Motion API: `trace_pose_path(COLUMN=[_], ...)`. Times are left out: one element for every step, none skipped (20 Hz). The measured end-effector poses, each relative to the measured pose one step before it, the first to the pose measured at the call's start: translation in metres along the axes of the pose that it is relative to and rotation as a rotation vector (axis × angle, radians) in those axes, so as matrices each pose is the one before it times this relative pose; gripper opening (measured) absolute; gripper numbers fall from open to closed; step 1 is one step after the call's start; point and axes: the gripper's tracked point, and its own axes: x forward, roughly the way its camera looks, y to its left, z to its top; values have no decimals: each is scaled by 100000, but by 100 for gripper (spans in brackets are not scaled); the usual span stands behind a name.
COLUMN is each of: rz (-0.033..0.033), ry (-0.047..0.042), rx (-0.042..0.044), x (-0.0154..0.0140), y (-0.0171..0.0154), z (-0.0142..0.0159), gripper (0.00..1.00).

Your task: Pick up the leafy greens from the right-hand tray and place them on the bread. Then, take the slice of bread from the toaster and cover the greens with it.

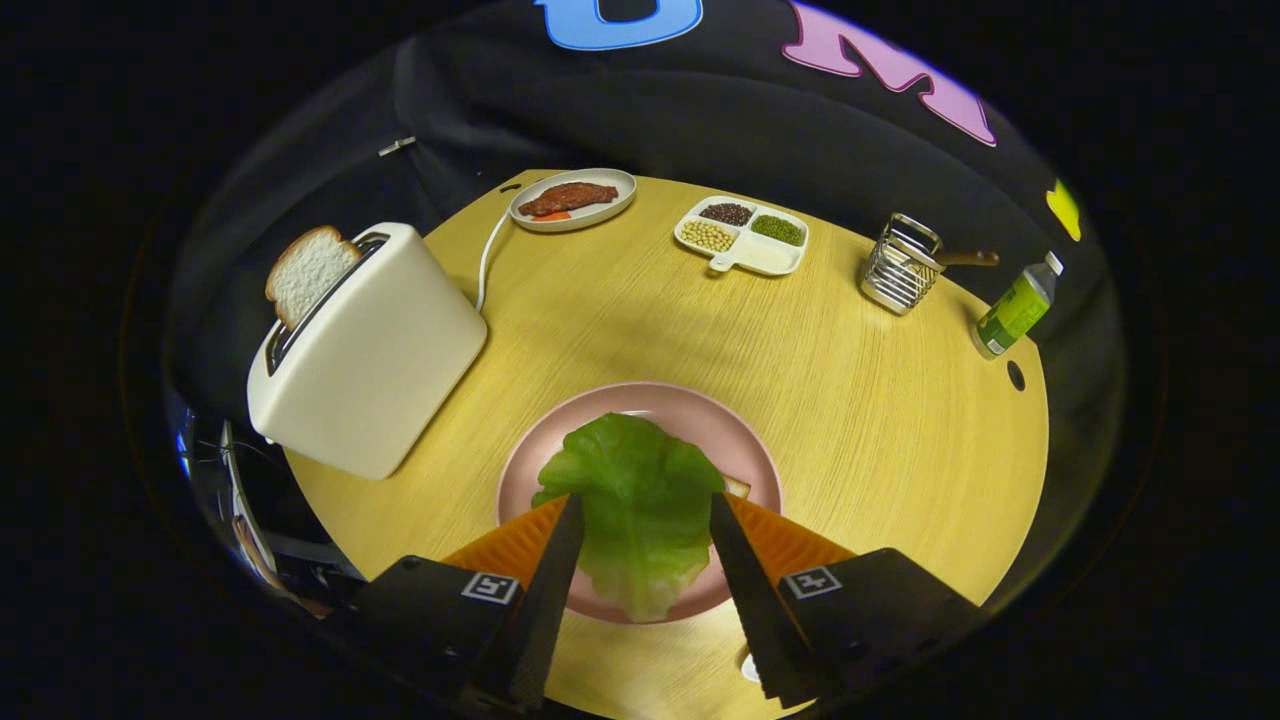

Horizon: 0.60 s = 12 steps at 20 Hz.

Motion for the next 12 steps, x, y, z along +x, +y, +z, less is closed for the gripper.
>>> trace_pose_path(rz=[-336, -429, -325, -558, -314, -57, -126, 208, 261, 1011, 1245, 2324], ry=[-890, -800, -942, -966, -590, -948, -1363, -1020, -1451, -1863, -2337, -2745], rx=[638, 750, 359, 172, 274, 63, -65, -74, -182, -339, -253, -445], x=[-228, -134, -145, -298, -312, -352, -419, -444, -683, -783, -955, -1011], y=[-172, -99, -223, -208, -160, -37, -97, 86, 249, 507, 713, 1157], z=[64, 199, 148, 208, 89, 110, 265, 146, 339, 437, 752, 971], gripper=[80, 81, 81, 82, 82, 83, 83, 84, 84, 84, 85, 88])
